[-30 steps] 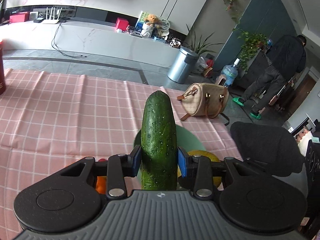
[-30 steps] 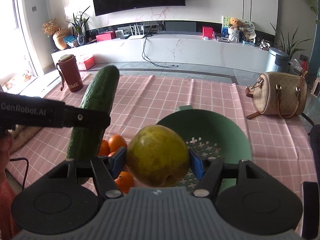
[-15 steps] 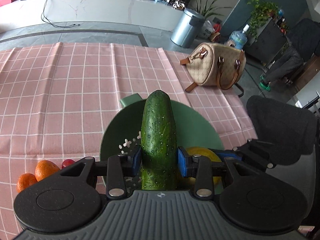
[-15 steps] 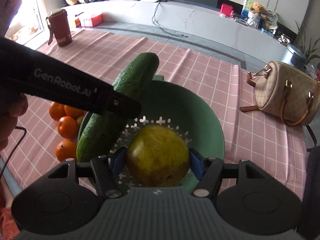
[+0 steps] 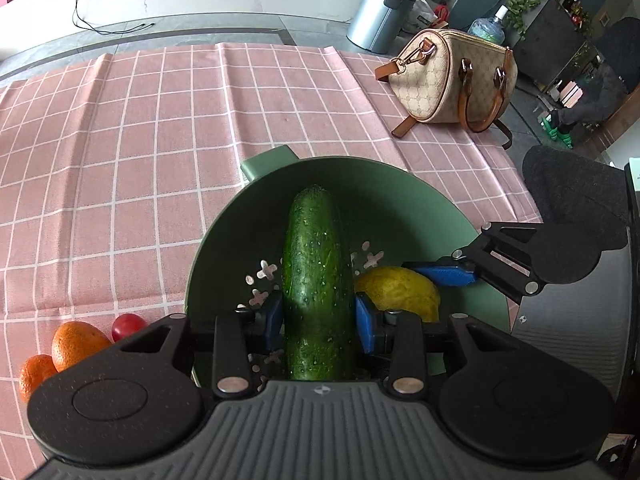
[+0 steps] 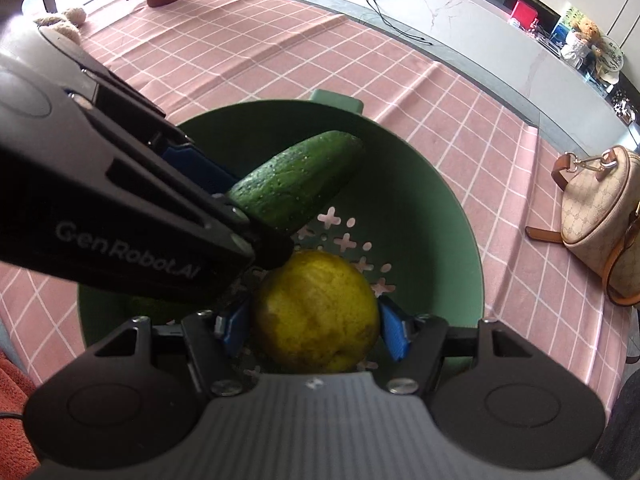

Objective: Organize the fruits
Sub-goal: 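Carry the cucumber in the left gripper into the colander while the right gripper releases the pear there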

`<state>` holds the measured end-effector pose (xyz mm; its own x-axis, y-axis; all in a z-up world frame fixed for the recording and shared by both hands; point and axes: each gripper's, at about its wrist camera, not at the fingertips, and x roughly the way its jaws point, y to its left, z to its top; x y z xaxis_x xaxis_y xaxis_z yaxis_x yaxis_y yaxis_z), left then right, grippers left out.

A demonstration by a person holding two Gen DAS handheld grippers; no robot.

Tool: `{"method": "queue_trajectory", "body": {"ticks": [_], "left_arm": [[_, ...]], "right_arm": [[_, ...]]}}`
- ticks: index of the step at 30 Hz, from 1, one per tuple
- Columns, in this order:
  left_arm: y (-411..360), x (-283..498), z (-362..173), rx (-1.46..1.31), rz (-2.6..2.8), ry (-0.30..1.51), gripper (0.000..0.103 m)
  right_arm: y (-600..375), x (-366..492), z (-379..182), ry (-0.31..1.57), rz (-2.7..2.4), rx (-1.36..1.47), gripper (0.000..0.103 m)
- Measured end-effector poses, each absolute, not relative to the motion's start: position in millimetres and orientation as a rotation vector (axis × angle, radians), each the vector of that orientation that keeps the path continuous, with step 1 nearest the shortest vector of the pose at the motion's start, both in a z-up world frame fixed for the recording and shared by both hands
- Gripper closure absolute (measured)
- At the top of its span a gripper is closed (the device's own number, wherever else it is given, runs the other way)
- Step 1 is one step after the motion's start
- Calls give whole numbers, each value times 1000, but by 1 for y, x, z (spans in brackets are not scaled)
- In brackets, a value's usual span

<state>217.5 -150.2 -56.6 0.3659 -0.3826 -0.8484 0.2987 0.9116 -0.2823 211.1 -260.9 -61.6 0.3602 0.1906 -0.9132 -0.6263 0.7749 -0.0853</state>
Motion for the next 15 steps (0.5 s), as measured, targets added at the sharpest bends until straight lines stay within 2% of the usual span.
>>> {"method": "queue_trajectory", "body": {"ticks": [11, 12, 15], "left_arm": [[-155, 218, -57, -23, -454, 1085, 60], [-154, 218, -56, -31, -457, 1084, 57], [-149, 218, -50, -48, -457, 1078, 51]], "right_arm": [[-256, 211, -68, 1087, 543, -516, 41], [-255, 211, -68, 1091, 538, -514, 41], [-254, 206, -64, 1060, 516, -546, 30]]}}
